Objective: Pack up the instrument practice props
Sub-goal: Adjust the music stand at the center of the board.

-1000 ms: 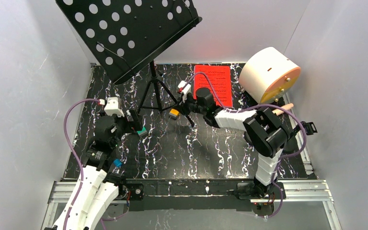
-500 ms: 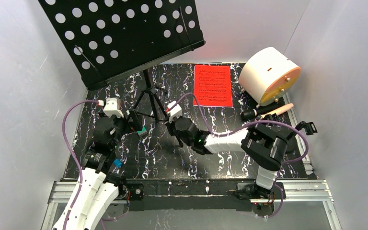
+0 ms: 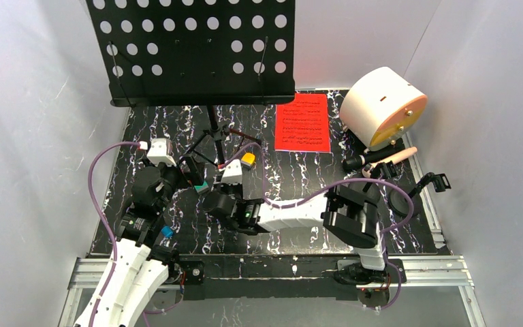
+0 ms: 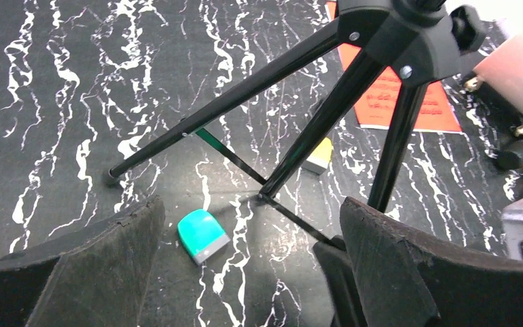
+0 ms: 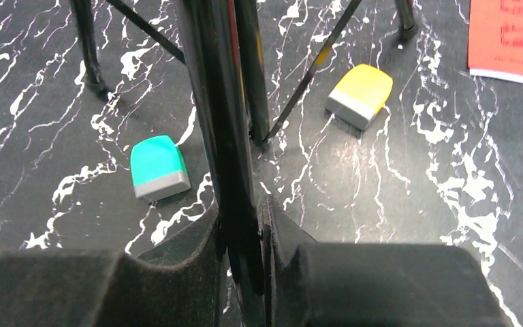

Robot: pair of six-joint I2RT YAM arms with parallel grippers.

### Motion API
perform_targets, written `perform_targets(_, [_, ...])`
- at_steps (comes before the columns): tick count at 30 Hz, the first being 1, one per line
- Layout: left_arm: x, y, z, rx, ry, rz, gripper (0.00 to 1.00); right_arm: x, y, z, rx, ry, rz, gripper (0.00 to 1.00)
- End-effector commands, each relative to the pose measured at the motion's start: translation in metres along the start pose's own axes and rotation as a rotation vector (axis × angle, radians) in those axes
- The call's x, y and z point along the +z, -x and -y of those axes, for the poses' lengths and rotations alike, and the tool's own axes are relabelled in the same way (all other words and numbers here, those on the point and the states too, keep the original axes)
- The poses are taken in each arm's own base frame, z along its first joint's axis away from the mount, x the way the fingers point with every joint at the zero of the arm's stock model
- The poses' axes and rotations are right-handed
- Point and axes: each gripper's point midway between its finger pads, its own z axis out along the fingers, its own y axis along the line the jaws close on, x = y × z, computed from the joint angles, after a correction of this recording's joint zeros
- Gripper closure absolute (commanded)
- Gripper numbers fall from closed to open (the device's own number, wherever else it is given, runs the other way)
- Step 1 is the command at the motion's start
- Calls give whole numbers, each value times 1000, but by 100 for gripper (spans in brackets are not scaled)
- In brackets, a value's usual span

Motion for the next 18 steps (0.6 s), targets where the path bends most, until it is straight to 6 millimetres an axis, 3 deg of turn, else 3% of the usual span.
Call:
perform_targets(1, [1, 12, 17, -38, -82, 48, 2, -3, -24, 25, 151, -229, -20, 99])
perform_targets(5, [2, 16, 35, -81, -172, 57, 2, -4, -27, 26, 129, -234, -44, 74])
perform_targets(8, [3, 19, 39, -87, -187, 59, 2, -4, -10, 5, 110, -85, -13, 56])
perform_targets(12, [5, 22, 40, -91, -191, 61, 2, -20, 15, -17, 59, 175, 53, 31])
perform_targets(16, [11, 28, 50, -97, -234, 67, 1, -39, 35, -20, 13, 314, 83, 9])
perform_targets(18, [13, 35, 56, -96, -261, 79, 2, -47, 44, -17, 13, 398, 92, 4])
